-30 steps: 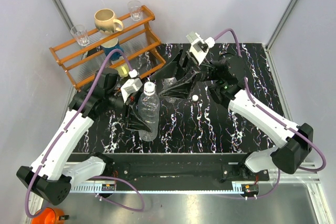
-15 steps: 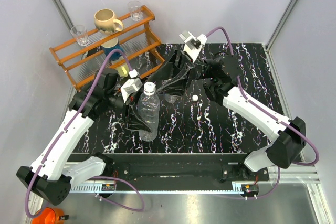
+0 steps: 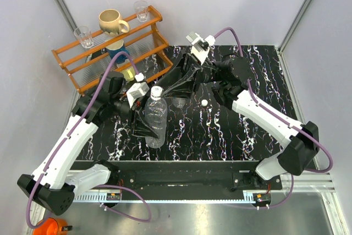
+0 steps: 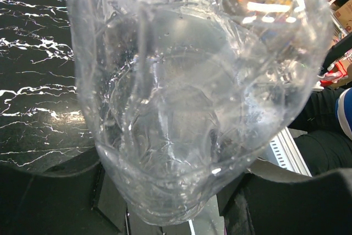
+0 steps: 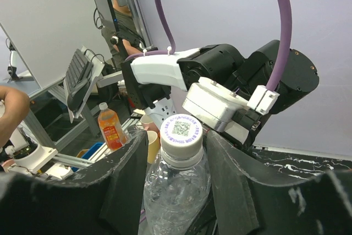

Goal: Screw on the bottle caps
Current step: Screw the bottle cap onto the plastic bottle.

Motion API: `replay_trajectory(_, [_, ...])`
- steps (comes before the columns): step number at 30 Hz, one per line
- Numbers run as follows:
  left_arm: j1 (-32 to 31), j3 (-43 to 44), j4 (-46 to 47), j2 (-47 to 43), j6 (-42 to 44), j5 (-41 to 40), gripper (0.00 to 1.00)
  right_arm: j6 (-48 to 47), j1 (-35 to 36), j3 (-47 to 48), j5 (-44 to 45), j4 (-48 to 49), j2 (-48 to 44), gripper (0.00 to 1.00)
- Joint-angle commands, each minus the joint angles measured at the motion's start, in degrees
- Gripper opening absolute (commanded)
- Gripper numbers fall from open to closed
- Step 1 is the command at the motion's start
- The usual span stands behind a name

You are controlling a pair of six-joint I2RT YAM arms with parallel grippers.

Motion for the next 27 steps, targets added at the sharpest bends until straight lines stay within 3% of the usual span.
replay_trajectory(1, [0.05, 0.55, 1.07, -0.69, 2.07, 0.58, 0.0, 0.68, 0.23, 2.51, -0.69, 2.59, 0.57, 0.53])
replay_trajectory(27, [0.14, 0.46, 0.81, -0.6, 2.95, -4.61, 0.0, 1.3, 1.11, 2.78, -1.39, 2.76, 1.89, 0.43])
